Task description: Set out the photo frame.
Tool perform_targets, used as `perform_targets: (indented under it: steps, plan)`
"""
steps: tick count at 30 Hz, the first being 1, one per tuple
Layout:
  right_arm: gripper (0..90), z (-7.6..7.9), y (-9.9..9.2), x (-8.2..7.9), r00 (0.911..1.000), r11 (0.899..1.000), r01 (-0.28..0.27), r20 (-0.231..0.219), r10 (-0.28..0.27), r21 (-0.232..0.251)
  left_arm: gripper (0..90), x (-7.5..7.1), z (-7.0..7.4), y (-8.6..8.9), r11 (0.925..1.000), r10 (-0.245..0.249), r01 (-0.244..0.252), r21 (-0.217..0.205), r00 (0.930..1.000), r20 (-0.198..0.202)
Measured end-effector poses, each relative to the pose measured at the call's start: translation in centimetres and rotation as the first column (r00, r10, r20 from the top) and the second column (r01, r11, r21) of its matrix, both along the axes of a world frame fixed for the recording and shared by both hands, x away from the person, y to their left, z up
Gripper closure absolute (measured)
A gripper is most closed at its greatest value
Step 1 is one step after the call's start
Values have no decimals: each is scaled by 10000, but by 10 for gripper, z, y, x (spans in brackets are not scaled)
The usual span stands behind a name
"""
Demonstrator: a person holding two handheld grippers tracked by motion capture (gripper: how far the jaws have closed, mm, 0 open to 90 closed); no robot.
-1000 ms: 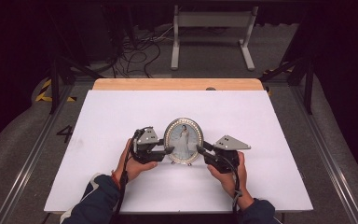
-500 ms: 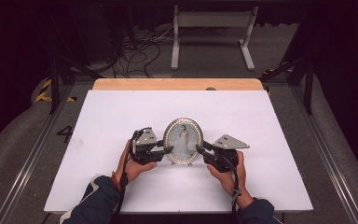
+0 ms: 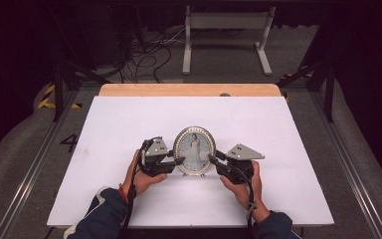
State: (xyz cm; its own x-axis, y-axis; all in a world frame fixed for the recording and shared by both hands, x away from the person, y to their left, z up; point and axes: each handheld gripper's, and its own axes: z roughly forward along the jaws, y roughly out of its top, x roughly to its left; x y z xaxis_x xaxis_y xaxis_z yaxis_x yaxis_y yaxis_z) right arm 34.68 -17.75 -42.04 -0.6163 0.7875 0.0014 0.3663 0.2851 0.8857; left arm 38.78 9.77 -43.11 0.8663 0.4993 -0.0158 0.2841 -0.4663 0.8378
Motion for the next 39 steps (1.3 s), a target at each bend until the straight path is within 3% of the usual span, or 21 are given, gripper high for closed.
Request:
perform_targets:
  steps: [10, 14, 26, 31, 39]
  plan:
    - [708, 1, -1, 0, 9999, 9997, -103, 21, 103, -228, 602, -1, 0, 0, 9998, -7, 2, 201, 9997, 241]
    - [686, 2, 0, 0, 9993, 9969, -261, 256, 281, -742, 595, -3, 2, -1, 9993, 1, -19, 372, 9988, 480]
    - [589, 6, 3, -1, 9973, 9874, -585, 346, 642, -1470, 543, -8, 7, -1, 9963, 65, -163, 844, 9934, 1148]
    - [505, 5, 4, 1, 9966, 9835, -718, 285, 776, -1658, 515, -10, 8, -1, 9957, 24, -134, 921, 9930, 1184]
    - [348, 6, 5, 1, 9952, 9772, -899, 202, 955, -1924, 353, -11, 9, 2, 9927, 146, -287, 1168, 9927, 1197]
